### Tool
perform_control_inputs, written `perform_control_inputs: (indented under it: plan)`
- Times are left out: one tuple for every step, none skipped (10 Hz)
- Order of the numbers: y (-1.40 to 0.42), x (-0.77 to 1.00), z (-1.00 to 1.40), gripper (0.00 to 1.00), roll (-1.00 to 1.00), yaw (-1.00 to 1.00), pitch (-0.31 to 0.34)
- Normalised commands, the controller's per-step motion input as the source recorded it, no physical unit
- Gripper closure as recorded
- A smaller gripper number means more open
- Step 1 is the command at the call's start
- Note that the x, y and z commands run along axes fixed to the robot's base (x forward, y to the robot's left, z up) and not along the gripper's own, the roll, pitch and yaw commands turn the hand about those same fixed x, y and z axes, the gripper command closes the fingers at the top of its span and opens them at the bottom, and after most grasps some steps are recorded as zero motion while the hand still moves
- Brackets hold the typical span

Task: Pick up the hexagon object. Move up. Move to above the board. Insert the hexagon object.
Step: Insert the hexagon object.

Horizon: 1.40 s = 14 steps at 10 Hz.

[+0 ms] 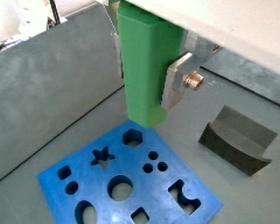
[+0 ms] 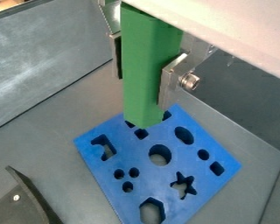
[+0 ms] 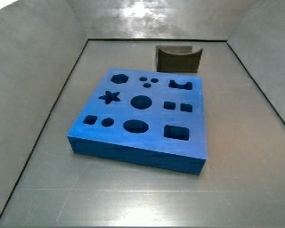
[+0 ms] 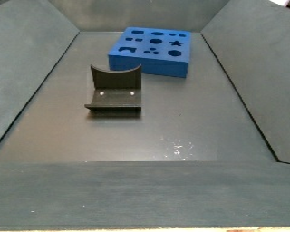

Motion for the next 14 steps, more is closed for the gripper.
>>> perform_control_inputs:
  plan:
    - [0.0,0.03,0.03,1.0,0.11,0.0,0.109]
    - [0.0,0.03,0.0,1.0,0.0,0.0,0.051]
    - [0.01,0.01,-0.07,1.0,0.06,0.0,0.08]
    - [0.04,0.01,-0.12,1.0,0.04,0.0,0.086]
    - [0.04,0.0,-0.05,1.0,0.0,0.0,0.06]
    - [0.0,0.0,0.0,1.0,0.0,0.0,0.009]
    - [0.0,0.0,-0.3,1.0,0.15,-0.08,0.051]
    - [0.01,-0.16,-1.0,1.0,0.17,-0.09,-0.063]
    - [0.13,0.0,-1.0,1.0,0.01,0.0,-0.003]
    - [0.21,0.06,-1.0,1.0,0.0,0.05,-0.009]
    - [0.17,0.14,-1.0,1.0,0.0,0.06,0.0]
    - [0.16,0.24,-1.0,1.0,0.0,0.07,0.0]
    - [0.15,0.3,-1.0,1.0,0.0,0.09,0.0]
    - [0.13,0.3,-1.0,1.0,0.0,0.11,0.0]
